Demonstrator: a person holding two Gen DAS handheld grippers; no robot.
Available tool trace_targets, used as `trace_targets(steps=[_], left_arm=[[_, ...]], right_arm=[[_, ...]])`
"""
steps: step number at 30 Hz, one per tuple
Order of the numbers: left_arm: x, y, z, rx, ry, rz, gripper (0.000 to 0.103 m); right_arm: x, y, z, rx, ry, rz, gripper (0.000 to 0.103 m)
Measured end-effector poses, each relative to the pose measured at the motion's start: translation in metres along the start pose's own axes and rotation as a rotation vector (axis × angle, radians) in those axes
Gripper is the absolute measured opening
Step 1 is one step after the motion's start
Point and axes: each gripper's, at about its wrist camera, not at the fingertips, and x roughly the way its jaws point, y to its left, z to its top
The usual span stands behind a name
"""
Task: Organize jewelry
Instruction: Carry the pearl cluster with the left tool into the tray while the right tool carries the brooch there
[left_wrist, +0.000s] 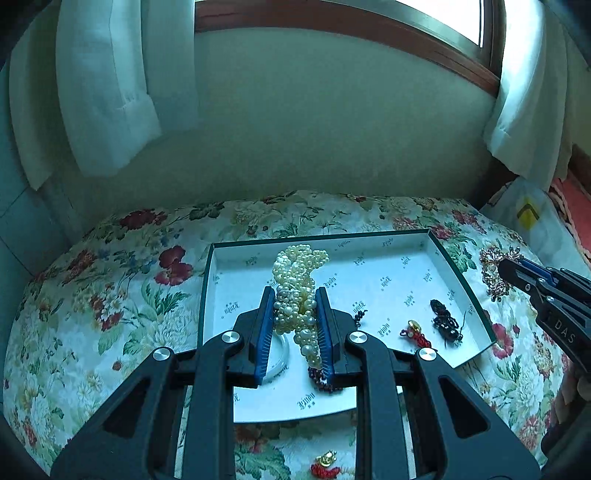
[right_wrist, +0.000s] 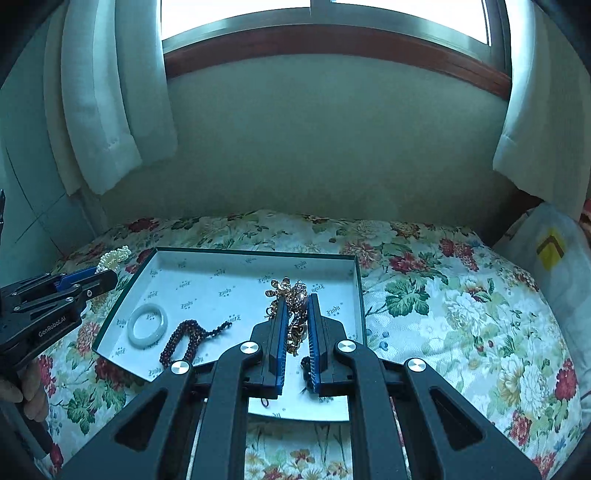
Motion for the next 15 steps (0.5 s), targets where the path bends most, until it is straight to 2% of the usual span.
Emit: trace_targets(steps=[6, 15], left_arm=[[0.041, -0.001, 0.009, 0.0, 0.035, 0.013, 0.022], [0.104, 0.007, 0.006, -0.005, 0.134, 0.063, 0.022]], right_arm=[[0.049, -0.001, 0.004, -0.013, 0.04, -0.02, 0.01], [0.112, -0.006, 0.0, -0.048, 0.149, -0.07, 0.01]])
